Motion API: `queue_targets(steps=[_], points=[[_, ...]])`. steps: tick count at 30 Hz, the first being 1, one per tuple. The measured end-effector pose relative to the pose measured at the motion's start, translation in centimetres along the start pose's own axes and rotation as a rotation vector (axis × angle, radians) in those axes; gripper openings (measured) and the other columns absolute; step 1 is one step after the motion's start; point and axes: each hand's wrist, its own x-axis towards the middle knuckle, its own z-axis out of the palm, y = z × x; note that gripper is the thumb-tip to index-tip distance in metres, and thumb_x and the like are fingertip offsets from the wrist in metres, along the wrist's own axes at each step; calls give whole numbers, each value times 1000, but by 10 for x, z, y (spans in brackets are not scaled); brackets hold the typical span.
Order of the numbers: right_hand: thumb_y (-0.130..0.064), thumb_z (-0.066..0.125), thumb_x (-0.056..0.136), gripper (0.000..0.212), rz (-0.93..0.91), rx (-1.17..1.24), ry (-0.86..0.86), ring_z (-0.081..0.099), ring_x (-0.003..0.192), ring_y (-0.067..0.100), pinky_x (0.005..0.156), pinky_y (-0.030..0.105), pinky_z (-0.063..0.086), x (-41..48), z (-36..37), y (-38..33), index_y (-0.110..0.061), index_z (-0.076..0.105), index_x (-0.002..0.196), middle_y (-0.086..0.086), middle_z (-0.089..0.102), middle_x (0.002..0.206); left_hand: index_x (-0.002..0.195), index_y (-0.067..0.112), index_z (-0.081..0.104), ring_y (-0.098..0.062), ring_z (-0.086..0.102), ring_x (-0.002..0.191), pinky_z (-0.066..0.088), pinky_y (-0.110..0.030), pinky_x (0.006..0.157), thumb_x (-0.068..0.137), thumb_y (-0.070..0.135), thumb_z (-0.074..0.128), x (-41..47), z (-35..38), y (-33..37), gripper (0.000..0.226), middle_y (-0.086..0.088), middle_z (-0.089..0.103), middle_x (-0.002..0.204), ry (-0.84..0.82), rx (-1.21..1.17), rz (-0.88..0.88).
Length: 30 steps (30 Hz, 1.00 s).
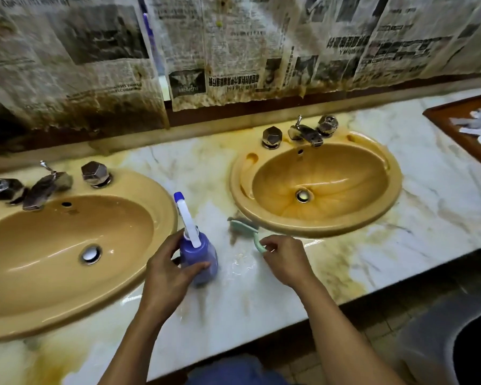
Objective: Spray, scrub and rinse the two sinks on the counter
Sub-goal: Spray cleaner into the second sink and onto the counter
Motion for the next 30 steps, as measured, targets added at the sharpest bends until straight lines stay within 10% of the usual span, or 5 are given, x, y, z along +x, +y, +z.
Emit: queue_targets(steps=[5, 12, 14, 17, 30], points=[[-14, 68, 86, 28, -129, -31, -161, 58, 77, 13, 65, 22, 39, 32, 25, -18, -27, 80, 108, -5, 71, 86, 138, 29, 59, -8, 63, 117, 52, -18, 89, 79, 7, 87, 7, 12, -1, 69, 17, 68, 125, -3, 56, 16], [-14, 68, 83, 39, -320, -196, -244, 50, 72, 27, 55, 36, 31, 48, 28, -28, -24, 38, 60, -2, 44, 66, 144, 28, 52, -9, 61, 123, 51, -19, 93, 85, 10, 84, -3, 48, -4, 69, 14, 64, 134, 233, 50, -8], [-18, 70, 86, 12, -340, -216, -315, 61, 88, 30, 69, 34, 44, 47, 19, -22, -26, 63, 80, 1, 61, 85, 144, 28, 53, -3, 60, 121, 51, -20, 94, 84, 10, 84, -11, 61, 0, 70, 18, 64, 133, 318, 32, -31], [-26, 74, 91, 53, -408, -197, -384, 60, 121, 25, 101, 35, 49, 45, -4, -1, -22, 59, 142, 6, 64, 129, 143, 26, 54, 5, 61, 115, 49, -6, 84, 83, 11, 85, -26, 82, 8, 70, 14, 65, 133, 421, 6, -75], [-50, 88, 68, 98, -567, 212, -588, 50, 134, -4, 112, 31, 45, 19, -187, 112, -37, 41, 154, -21, 52, 148, 128, 29, 66, -2, 71, 95, 54, -16, 75, 81, 9, 86, -74, 246, 121, 55, 17, 76, 110, 354, -108, -23]])
